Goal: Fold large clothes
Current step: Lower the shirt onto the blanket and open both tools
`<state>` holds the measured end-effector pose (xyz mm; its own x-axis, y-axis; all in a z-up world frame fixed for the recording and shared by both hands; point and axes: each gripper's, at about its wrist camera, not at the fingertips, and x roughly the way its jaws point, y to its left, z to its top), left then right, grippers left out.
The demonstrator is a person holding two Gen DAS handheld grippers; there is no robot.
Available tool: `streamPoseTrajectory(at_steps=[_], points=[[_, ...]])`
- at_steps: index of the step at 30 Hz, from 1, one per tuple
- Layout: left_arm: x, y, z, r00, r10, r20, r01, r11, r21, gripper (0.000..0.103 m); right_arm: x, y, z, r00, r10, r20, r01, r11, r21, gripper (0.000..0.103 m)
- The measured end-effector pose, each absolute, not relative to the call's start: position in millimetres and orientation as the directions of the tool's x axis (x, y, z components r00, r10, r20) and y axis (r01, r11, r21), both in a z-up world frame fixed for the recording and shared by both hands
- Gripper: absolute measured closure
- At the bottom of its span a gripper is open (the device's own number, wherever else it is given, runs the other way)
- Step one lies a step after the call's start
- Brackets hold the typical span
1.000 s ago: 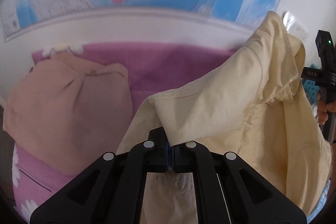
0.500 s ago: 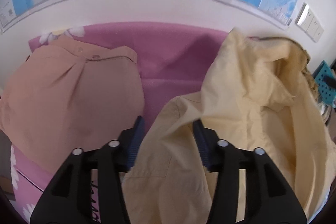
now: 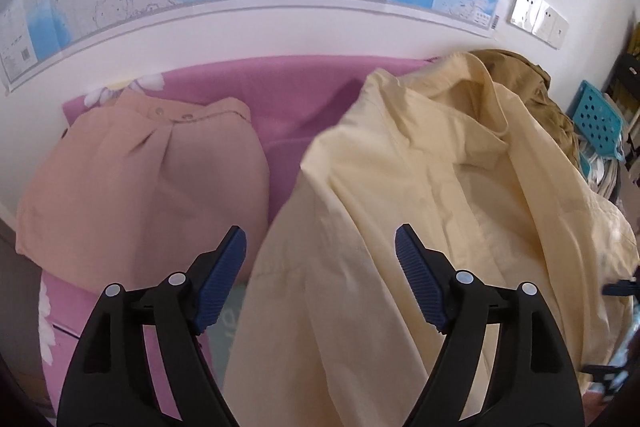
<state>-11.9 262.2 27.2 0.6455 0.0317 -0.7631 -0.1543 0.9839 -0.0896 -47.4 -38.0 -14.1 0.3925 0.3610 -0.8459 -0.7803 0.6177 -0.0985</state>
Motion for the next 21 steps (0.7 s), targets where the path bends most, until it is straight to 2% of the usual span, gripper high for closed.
streamPoseTrajectory(at_steps=[2,4,5,6,10,16,19,21], points=[[-15,261,23,0.640,0.026,-0.768,-0.160,0.982,-0.101,0.025,-47,-35,-26,0.437,0.323,-0.840,-0.769,0.619,-0.163,0.028],[-19,260,21,0.636,0.025,-0.771,-0.157,0.983,-0.098,0.025,-45,-46,-26,0.384,0.376,-0.844,-0.790,0.607,-0.089,0.079],[-21,259,21,0.635,0.028,-0.772,-0.157,0.983,-0.094,0.025,-43,-56,-17,0.377,0.397,-0.837,-0.778,0.626,-0.053,0.089],[-23,259,21,0.636,0.025,-0.771,-0.154,0.984,-0.095,0.025,-41,-64,-8,0.377,0.414,-0.829,-0.772,0.635,-0.034,0.095],[-24,259,22,0.638,0.025,-0.770,-0.156,0.983,-0.097,0.025,-23,-113,43,0.455,0.455,-0.766,-0.708,0.706,0.000,0.098],[-19,262,27,0.646,0.030,-0.763,-0.160,0.982,-0.097,0.025,26,-192,124,0.675,0.355,-0.647,-0.530,0.844,-0.089,0.099],[-15,263,27,0.646,0.040,-0.762,-0.165,0.982,-0.088,0.025,72,-217,125,0.718,0.293,-0.632,-0.455,0.884,-0.106,0.099],[-10,265,24,0.635,0.045,-0.771,-0.171,0.982,-0.084,0.025,107,-223,103,0.699,0.247,-0.671,-0.411,0.907,-0.094,0.098]])
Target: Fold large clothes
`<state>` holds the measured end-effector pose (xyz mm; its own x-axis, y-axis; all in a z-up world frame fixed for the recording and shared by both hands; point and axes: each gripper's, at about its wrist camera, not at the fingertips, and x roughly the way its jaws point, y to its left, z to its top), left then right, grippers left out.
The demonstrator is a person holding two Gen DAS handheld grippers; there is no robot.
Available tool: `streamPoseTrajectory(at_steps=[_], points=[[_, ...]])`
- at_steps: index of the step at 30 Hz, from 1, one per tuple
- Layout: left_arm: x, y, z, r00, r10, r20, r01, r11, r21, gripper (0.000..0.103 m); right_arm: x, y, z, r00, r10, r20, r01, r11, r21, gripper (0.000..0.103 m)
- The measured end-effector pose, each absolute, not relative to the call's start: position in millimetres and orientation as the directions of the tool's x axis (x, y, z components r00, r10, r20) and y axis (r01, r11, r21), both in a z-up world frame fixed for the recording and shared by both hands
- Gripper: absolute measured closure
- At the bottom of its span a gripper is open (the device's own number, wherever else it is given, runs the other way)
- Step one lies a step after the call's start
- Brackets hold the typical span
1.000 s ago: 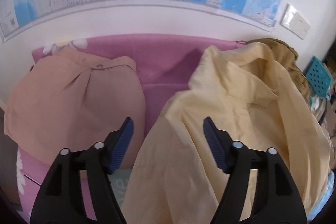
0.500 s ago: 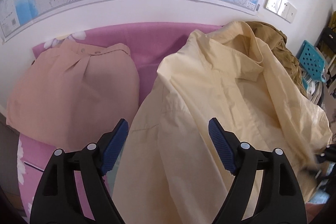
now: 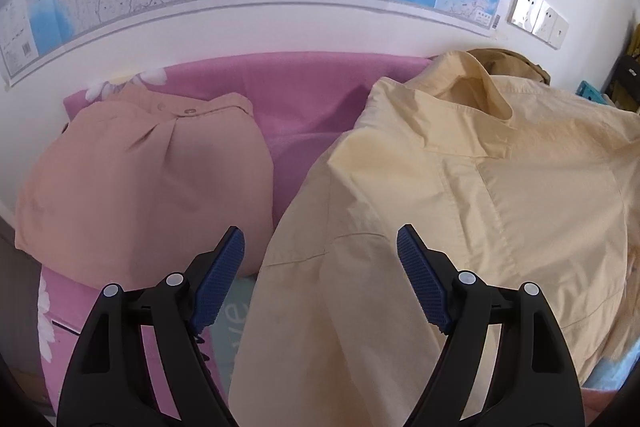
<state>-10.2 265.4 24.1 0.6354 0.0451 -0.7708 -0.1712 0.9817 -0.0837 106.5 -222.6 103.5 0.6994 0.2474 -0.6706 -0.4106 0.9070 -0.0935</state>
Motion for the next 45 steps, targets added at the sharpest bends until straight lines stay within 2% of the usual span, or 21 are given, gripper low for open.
streamPoseTrajectory(at_steps=[2,5,6,7,9,10,12,15,18,21,25,27,28,29,30,31,32,35,40,42,45], points=[[-5,267,18,0.617,0.044,-0.786,-0.175,0.981,-0.083,0.024,135,-230,73,0.644,0.237,-0.727,-0.374,0.927,-0.029,0.095],[-2,268,12,0.594,0.038,-0.804,-0.169,0.983,-0.078,0.023,166,-240,19,0.554,0.150,-0.819,-0.299,0.954,-0.028,0.081],[-2,269,11,0.588,0.041,-0.808,-0.168,0.983,-0.072,0.023,166,-242,9,0.536,0.120,-0.836,-0.281,0.959,-0.043,0.070],[-2,271,10,0.584,0.045,-0.811,-0.170,0.983,-0.068,0.022,167,-246,0,0.517,0.100,-0.850,-0.261,0.964,-0.045,0.064],[-8,276,11,0.582,0.018,-0.813,-0.161,0.982,-0.094,0.022,165,-251,3,0.530,0.127,-0.839,-0.249,0.968,-0.011,0.061],[-12,279,12,0.585,0.001,-0.811,-0.156,0.981,-0.112,0.022,160,-252,13,0.561,0.138,-0.816,-0.246,0.969,-0.005,0.049],[-27,280,16,0.596,-0.013,-0.803,-0.149,0.981,-0.127,0.022,144,-251,35,0.624,0.196,-0.756,-0.265,0.964,0.031,0.033],[-57,270,25,0.619,-0.065,-0.783,-0.088,0.985,-0.151,0.022,115,-233,64,0.659,0.330,-0.675,-0.371,0.924,0.090,0.030],[-83,251,27,0.624,-0.110,-0.774,-0.024,0.987,-0.160,0.013,86,-191,73,0.640,0.444,-0.627,-0.509,0.856,0.087,0.022],[-115,224,25,0.631,-0.186,-0.753,0.056,0.979,-0.196,0.008,73,-145,62,0.555,0.535,-0.637,-0.620,0.777,0.112,0.022],[-131,197,8,0.585,-0.138,-0.799,0.066,0.990,-0.123,0.006,66,-91,37,0.455,0.580,-0.676,-0.710,0.694,0.119,0.022],[-134,200,2,0.565,-0.158,-0.810,0.062,0.987,-0.149,0.017,67,-72,25,0.417,0.590,-0.692,-0.730,0.670,0.131,0.022],[-135,203,0,0.560,-0.172,-0.810,0.061,0.984,-0.166,0.030,68,-64,21,0.405,0.590,-0.699,-0.735,0.664,0.134,0.022],[-136,208,0,0.561,-0.186,-0.807,0.061,0.981,-0.184,0.050,67,-56,18,0.395,0.593,-0.702,-0.741,0.658,0.138,0.022],[-137,212,2,0.564,-0.189,-0.804,0.057,0.980,-0.190,0.062,68,-50,14,0.387,0.594,-0.705,-0.744,0.653,0.141,0.022],[-137,214,6,0.567,-0.176,-0.805,0.046,0.982,-0.182,0.080,69,-45,11,0.385,0.592,-0.708,-0.744,0.653,0.141,0.022],[-135,218,13,0.578,-0.149,-0.802,0.027,0.986,-0.164,0.090,71,-44,9,0.381,0.593,-0.709,-0.744,0.652,0.145,0.022],[-128,233,43,0.622,-0.071,-0.779,-0.010,0.995,-0.099,0.096,78,-38,3,0.355,0.609,-0.710,-0.732,0.653,0.194,0.022],[-114,280,108,0.705,0.097,-0.702,-0.137,0.991,-0.001,0.097,90,-44,4,0.369,0.605,-0.705,-0.705,0.677,0.211,0.022],[-108,297,118,0.710,0.143,-0.690,-0.170,0.985,0.029,0.097,96,-46,3,0.373,0.600,-0.708,-0.693,0.687,0.217,0.022],[-88,328,102,0.652,0.184,-0.735,-0.215,0.975,0.054,0.093,107,-48,-1,0.393,0.575,-0.718,-0.672,0.712,0.204,0.022]])
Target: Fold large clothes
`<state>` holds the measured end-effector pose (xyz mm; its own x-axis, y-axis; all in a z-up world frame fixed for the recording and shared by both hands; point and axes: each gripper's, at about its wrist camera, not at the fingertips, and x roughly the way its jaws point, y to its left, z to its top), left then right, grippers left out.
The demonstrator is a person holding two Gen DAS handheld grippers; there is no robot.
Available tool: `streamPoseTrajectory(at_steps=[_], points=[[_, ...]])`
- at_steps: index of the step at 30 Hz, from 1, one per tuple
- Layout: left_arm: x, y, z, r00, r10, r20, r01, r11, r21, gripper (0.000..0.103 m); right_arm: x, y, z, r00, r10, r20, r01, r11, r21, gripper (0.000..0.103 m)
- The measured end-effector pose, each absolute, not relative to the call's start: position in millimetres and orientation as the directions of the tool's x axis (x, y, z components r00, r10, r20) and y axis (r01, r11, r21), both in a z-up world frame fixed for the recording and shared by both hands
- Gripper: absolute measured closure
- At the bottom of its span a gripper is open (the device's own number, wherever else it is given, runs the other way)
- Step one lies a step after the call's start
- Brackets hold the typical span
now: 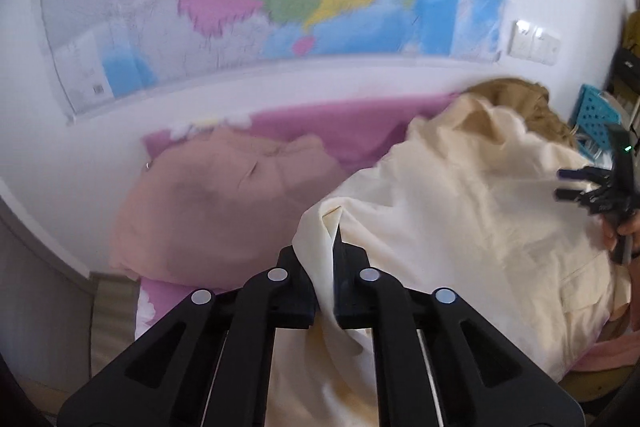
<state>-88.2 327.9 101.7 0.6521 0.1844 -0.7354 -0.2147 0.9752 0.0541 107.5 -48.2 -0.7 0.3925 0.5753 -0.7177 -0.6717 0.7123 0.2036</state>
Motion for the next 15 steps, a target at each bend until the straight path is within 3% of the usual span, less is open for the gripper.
streamPoseTrajectory(at_steps=[4,7,9,10,11,15], points=[[-62,338,31,0.424,0.373,-0.825,-0.292,0.919,0.265,0.084,126,-55,-7,0.402,0.539,-0.740,-0.641,0.743,0.192,0.022],[-59,333,13,0.363,0.488,-0.794,-0.329,0.864,0.381,0.054,138,-60,-2,0.422,0.524,-0.740,-0.629,0.757,0.177,0.022],[-68,330,43,0.489,0.448,-0.748,-0.353,0.886,0.300,0.047,143,-58,7,0.439,0.527,-0.728,-0.636,0.754,0.162,0.022],[-74,329,64,0.569,0.405,-0.716,-0.357,0.906,0.228,0.028,145,-55,12,0.447,0.530,-0.721,-0.645,0.749,0.152,0.022],[-78,328,80,0.616,0.392,-0.683,-0.368,0.910,0.190,0.015,146,-51,16,0.455,0.534,-0.713,-0.653,0.744,0.141,0.022],[-68,305,120,0.733,0.295,-0.613,-0.277,0.952,0.127,0.015,153,-20,25,0.480,0.536,-0.694,-0.691,0.719,0.078,0.022]])
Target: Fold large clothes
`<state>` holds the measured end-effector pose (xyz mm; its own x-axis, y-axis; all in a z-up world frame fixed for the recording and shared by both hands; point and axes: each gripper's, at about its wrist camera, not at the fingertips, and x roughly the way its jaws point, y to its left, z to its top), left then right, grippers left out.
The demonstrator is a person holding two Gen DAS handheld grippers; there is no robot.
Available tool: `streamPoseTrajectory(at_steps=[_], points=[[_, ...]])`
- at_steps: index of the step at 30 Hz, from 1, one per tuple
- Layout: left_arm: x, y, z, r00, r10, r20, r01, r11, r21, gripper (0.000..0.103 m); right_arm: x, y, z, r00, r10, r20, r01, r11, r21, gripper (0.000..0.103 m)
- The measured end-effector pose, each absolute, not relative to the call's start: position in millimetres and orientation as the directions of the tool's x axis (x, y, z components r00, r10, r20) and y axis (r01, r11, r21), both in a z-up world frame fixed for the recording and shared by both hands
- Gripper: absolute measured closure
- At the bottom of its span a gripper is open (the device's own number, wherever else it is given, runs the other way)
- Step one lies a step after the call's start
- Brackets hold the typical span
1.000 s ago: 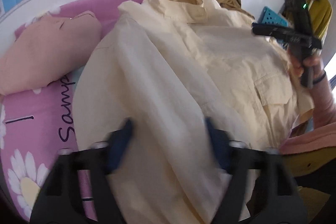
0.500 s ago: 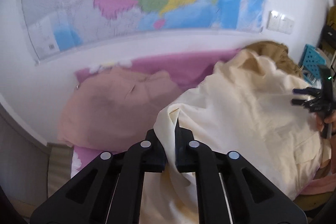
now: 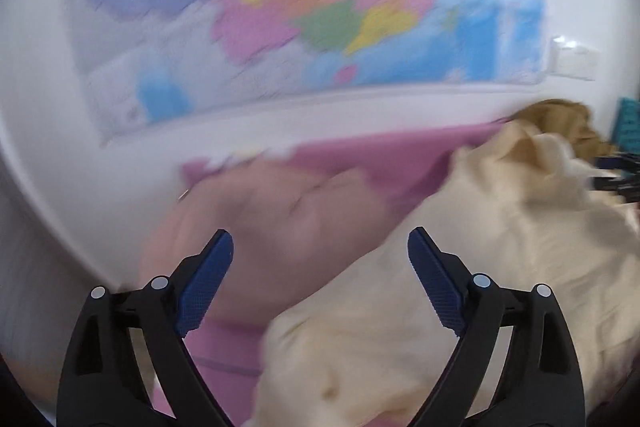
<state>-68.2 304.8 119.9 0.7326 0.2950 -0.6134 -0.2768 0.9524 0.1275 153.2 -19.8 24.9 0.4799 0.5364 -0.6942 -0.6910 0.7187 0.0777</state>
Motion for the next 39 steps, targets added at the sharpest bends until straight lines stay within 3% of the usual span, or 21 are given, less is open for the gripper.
streamPoseTrajectory(at_steps=[5,11,13,15,17,19,23,26,29,30,33,36,39], points=[[-3,254,90,0.717,0.181,-0.673,-0.109,0.983,0.149,0.014,172,35,5,0.467,0.469,-0.750,-0.726,0.688,-0.022,0.030],[81,223,21,0.602,0.122,-0.789,0.010,0.987,0.160,0.014,197,64,-19,0.491,0.371,-0.788,-0.706,0.700,-0.111,0.051],[101,228,1,0.556,0.087,-0.826,0.005,0.994,0.108,0.015,206,63,-17,0.468,0.395,-0.791,-0.713,0.697,-0.074,0.092],[112,236,-10,0.523,0.066,-0.850,-0.015,0.998,0.068,0.032,211,61,-10,0.474,0.411,-0.779,-0.713,0.698,-0.065,0.095],[118,251,-14,0.504,0.028,-0.863,-0.045,0.999,0.006,0.072,214,60,6,0.493,0.440,-0.750,-0.715,0.696,-0.062,0.096],[115,264,-10,0.522,-0.004,-0.853,-0.077,0.996,-0.052,0.092,212,60,25,0.527,0.481,-0.701,-0.718,0.693,-0.065,0.097],[94,285,19,0.634,-0.022,-0.773,-0.128,0.983,-0.134,0.094,230,61,51,0.568,0.521,-0.637,-0.689,0.724,-0.022,0.098],[88,284,24,0.642,0.055,-0.765,-0.169,0.983,-0.071,0.093,249,75,40,0.565,0.500,-0.657,-0.683,0.730,-0.032,0.098],[93,279,15,0.611,0.103,-0.785,-0.175,0.985,-0.007,0.084,262,86,17,0.536,0.460,-0.708,-0.677,0.735,-0.035,0.096],[95,276,11,0.602,0.111,-0.791,-0.168,0.986,0.010,0.083,265,86,11,0.529,0.436,-0.728,-0.669,0.742,-0.041,0.093],[92,274,12,0.597,0.147,-0.789,-0.176,0.983,0.050,0.067,258,61,21,0.507,0.490,-0.709,-0.676,0.736,0.026,0.061],[81,270,22,0.629,0.142,-0.765,-0.165,0.985,0.047,0.048,234,19,45,0.557,0.495,-0.667,-0.671,0.742,-0.009,0.046],[66,264,35,0.677,0.094,-0.730,-0.123,0.992,0.014,0.040,205,-50,62,0.596,0.478,-0.645,-0.637,0.770,-0.018,0.034]])
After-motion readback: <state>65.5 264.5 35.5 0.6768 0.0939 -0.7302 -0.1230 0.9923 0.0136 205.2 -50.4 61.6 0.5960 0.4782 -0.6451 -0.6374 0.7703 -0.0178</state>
